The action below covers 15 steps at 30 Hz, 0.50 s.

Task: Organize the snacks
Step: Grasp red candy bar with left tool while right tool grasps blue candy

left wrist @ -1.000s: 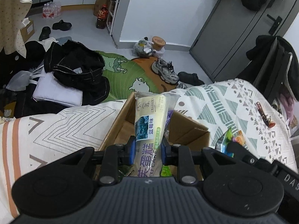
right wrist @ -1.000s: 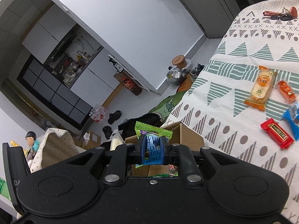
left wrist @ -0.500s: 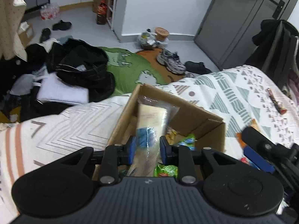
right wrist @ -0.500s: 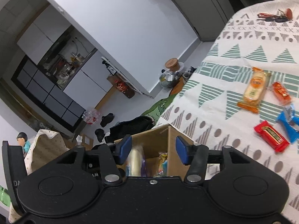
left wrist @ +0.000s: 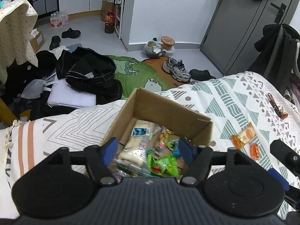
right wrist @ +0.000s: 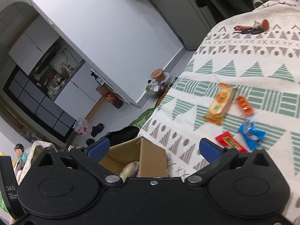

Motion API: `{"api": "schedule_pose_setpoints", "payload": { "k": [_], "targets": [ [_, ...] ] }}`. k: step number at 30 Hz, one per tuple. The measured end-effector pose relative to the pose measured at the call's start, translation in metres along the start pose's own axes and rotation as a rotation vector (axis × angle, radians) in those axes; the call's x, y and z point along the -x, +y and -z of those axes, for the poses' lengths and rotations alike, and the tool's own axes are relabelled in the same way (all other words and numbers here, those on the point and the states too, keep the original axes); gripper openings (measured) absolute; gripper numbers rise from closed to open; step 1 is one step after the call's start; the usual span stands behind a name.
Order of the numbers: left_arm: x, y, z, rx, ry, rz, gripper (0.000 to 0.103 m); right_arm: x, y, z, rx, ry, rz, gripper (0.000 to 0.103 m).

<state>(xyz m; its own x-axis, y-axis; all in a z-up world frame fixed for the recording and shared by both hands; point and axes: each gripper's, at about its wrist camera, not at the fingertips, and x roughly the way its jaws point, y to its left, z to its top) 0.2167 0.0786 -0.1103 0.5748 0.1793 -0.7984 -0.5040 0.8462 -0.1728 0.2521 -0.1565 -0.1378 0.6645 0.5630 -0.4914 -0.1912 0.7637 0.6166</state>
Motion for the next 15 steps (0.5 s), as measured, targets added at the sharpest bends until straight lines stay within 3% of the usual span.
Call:
{"api": "schedule_pose_setpoints", "payload": {
  "k": [10,15],
  "targets": [
    [0.024,-0.031,0.016,-0.004,-0.029,0.032,0.091,0.031,-0.027,-0.011,0.018,0.003,0.041,0.103],
    [0.031,-0.047,0.022,-0.012,-0.031,0.059,0.092,0.045,-0.041,-0.018,0.014,-0.006,0.031,0.103]
  ]
}}
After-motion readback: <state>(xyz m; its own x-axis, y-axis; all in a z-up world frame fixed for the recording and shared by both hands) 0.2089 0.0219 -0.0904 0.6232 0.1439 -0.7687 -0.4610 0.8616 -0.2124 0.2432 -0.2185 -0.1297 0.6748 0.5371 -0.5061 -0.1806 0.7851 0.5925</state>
